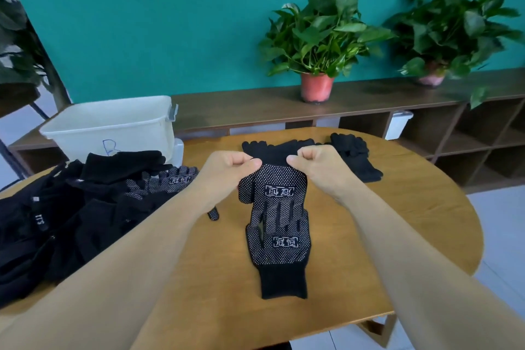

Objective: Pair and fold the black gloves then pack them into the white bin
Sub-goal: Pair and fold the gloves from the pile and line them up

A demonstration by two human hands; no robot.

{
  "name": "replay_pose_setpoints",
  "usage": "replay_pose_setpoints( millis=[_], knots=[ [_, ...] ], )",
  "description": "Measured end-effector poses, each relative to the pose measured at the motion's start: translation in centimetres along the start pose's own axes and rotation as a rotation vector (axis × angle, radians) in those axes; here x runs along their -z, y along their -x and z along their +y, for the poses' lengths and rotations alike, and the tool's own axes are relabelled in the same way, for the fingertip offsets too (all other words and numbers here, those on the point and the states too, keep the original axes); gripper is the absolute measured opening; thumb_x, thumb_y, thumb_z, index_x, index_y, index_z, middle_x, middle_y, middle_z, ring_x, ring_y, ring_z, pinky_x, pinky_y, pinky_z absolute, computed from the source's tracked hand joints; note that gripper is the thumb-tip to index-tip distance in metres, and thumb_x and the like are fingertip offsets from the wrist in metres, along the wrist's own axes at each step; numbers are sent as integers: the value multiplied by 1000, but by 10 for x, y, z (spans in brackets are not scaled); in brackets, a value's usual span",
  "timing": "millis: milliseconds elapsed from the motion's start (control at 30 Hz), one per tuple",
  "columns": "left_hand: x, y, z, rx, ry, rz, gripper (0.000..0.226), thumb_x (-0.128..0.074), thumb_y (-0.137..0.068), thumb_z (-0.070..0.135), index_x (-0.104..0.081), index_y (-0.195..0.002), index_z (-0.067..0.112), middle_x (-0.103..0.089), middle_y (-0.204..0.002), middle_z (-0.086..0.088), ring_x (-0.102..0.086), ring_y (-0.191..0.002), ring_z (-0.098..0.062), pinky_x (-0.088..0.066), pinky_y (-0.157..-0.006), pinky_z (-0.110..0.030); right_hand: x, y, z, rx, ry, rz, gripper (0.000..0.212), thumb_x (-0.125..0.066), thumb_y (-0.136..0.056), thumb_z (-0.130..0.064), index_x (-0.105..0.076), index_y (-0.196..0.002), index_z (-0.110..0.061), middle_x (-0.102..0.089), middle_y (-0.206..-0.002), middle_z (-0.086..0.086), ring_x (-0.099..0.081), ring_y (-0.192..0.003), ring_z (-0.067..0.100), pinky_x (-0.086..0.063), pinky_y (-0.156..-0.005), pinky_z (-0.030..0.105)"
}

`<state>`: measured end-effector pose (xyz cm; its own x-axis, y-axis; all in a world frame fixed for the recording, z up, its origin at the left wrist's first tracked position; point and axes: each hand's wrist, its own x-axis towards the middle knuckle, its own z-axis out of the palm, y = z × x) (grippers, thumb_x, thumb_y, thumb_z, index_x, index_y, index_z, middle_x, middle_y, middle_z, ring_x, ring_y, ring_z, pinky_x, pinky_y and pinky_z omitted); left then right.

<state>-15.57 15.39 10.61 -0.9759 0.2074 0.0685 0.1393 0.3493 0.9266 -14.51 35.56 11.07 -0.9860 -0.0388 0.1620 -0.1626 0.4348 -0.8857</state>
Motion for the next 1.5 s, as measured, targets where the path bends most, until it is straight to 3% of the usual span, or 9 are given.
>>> replay_pose_setpoints(
  millis=[267,400,500,767,867,1000,1100,1233,1500],
  knots=[
    [-13,-59,-3,-34,-44,-26,19,-63,-95,28,-76,-86,19,-76,-87,5,-70,-85,-12,-54,-93,-40,15,-43,20,-35,26,62,39,-60,-95,-19,-37,-66,-9,-25,-69,9,-25,-63,20,-23,-57,29],
    [-20,-59,-16,-36,-101,-38,18,-63,-96,25,-75,-89,14,-74,-83,7,-65,-72,5,-49,-71,-15,9,-39,37,-49,43,49,46,-61,-95,-19,-30,-61,-14,-23,-60,0,-23,-53,12,-23,-50,24],
    [-29,-48,-37,-9,-158,-73,16,-64,-95,20,-73,-85,12,-71,-77,10,-60,-59,12,-40,-57,-3,-2,-26,59,-91,53,-13,45,-62,-94,-18,-31,-60,-15,-23,-61,2,-24,-56,12,-20,-58,29],
    [-26,-35,-36,-47,-217,-55,15,-66,-94,23,-74,-85,15,-74,-84,11,-65,-73,10,-43,-66,-6,-1,-10,53,-57,56,-28,41,-63,-94,-19,-40,-60,-12,-36,-60,5,-31,-54,11,-28,-55,27],
    [-22,-17,-37,-70,-253,-52,14,-68,-92,25,-75,-93,14,-75,-89,8,-68,-84,2,-50,-79,-15,1,14,55,-7,103,-55,36,-64,-93,-20,-49,-64,-4,-49,-59,9,-40,-53,12,-37,-55,28],
    [-37,38,-85,-97,-408,-105,10,-71,-86,37,-71,-88,27,-65,-75,30,-58,-74,12,-43,-74,-20,-16,68,93,36,273,-96,17,-68,-86,-23,-64,-74,-12,-66,-74,0,-58,-73,14,-50,-77,40],
    [-49,68,-126,-311,-527,-31,12,-75,-79,41,-66,-75,33,-63,-89,31,-50,-102,11,-39,-92,-34,-33,96,114,131,405,-58,4,-70,-84,-25,-72,-86,-22,-67,-91,-20,-53,-101,-5,-38,-93,34],
    [-53,75,-133,-453,-659,56,15,-84,-76,28,-69,-74,25,-64,-105,24,-46,-112,4,-31,-100,-38,-45,106,118,298,605,21,26,-69,-72,-26,-77,-96,-30,-73,-102,-15,-62,-106,9,-43,-83,32],
    [-57,77,-131,-559,-758,81,9,-81,-76,27,-72,-76,28,-70,-97,18,-52,-102,-2,-25,-102,-34,-49,110,118,389,735,-15,41,-82,-59,-10,-78,-97,-25,-74,-105,-5,-66,-102,19,-49,-84,36]
  ],
)
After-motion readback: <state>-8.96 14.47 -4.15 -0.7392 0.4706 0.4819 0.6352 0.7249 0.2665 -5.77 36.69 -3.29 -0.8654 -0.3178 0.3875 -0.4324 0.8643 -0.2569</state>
